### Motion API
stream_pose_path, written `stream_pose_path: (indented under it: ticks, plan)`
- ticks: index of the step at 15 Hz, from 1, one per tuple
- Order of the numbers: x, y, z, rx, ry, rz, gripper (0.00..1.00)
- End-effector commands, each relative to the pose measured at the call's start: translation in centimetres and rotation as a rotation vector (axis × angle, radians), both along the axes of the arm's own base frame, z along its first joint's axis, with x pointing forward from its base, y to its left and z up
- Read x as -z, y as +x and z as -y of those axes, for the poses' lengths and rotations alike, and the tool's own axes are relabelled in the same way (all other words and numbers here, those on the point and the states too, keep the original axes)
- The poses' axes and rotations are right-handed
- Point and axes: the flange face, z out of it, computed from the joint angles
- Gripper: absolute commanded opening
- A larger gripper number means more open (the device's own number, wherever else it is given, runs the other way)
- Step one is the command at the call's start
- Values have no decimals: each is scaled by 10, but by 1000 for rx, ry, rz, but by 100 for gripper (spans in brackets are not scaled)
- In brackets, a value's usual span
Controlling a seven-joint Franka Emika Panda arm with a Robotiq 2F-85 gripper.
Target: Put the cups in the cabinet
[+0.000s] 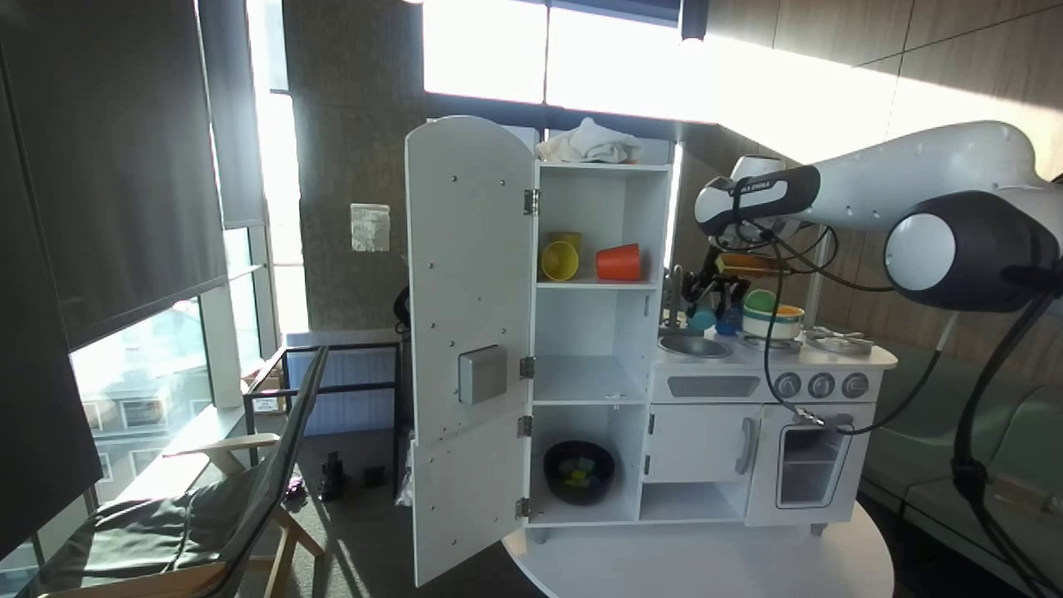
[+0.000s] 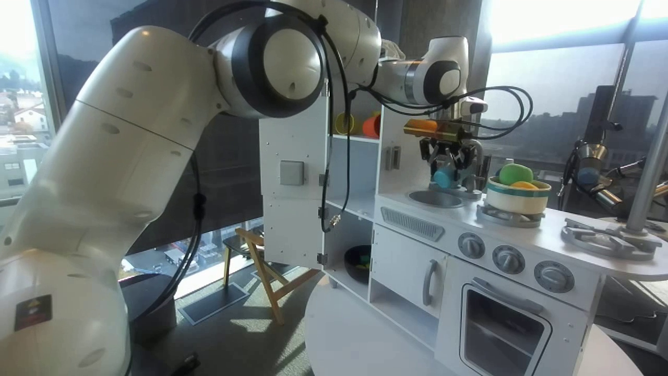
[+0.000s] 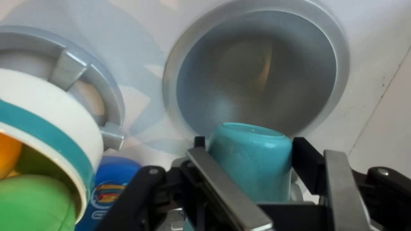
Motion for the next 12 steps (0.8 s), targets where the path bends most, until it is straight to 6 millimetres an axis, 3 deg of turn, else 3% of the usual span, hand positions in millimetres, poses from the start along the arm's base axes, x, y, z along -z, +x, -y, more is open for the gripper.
stream_pose_path:
  ticks: [1,4,8,12]
  plan:
    - [-33,-17,7,114,-2,64,44]
    - [-56,-39,12,221,-61,65,44]
    - [-87,-83,3,349,-160,3,44]
    - [-105,-136,-31,362,-195,-175,44]
